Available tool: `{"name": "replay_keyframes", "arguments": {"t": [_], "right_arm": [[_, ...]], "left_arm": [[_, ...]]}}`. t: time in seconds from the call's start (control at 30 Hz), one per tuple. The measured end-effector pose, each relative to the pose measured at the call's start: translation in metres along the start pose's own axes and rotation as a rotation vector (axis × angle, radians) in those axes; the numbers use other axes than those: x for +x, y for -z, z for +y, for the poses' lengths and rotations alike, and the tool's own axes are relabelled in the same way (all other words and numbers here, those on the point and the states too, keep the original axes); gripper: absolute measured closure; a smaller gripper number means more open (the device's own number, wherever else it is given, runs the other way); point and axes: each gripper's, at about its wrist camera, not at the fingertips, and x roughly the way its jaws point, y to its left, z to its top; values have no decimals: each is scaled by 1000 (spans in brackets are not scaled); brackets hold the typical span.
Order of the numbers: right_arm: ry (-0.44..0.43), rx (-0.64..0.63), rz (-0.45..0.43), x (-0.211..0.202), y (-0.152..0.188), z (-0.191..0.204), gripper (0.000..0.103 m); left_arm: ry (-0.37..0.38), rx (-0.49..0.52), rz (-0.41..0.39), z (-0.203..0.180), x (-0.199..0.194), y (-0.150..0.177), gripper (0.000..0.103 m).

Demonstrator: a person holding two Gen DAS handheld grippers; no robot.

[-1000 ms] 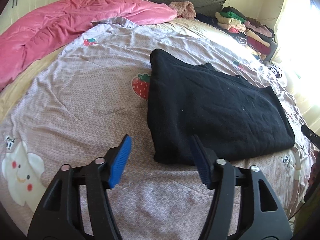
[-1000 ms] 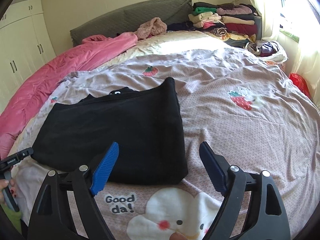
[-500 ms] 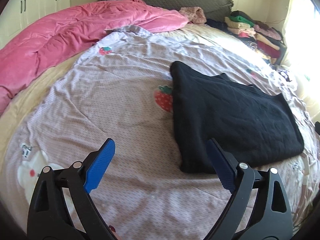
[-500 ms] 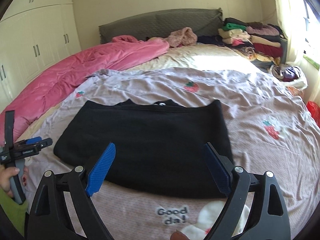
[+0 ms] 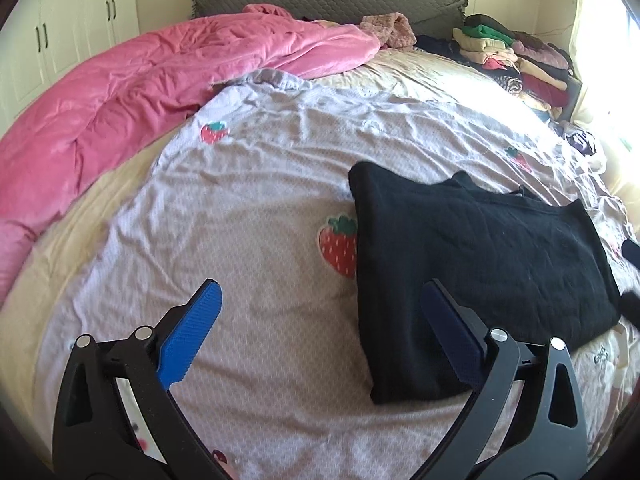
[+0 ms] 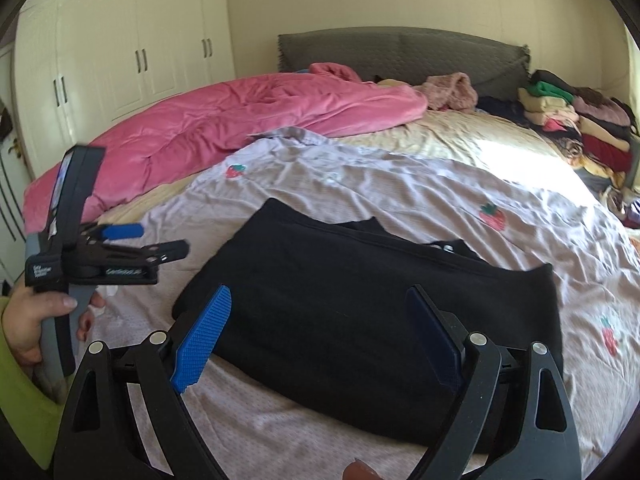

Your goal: Fold small clothes

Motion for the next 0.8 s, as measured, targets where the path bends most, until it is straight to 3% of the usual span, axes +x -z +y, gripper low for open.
{"name": "replay_keyframes", "arguments": {"t": [0.4,0.67,0.8], "right_arm": [[-88,-112,104,51,7,47,15],[-27,-242,204,88,36,72,15],[12,-319,230,101,52,83,15]], "left_arm": [[20,-36,23,4,32,-54,9],[81,-168,57,11,67,-70,9],[72,-155,70,8,81,-66,9]]}}
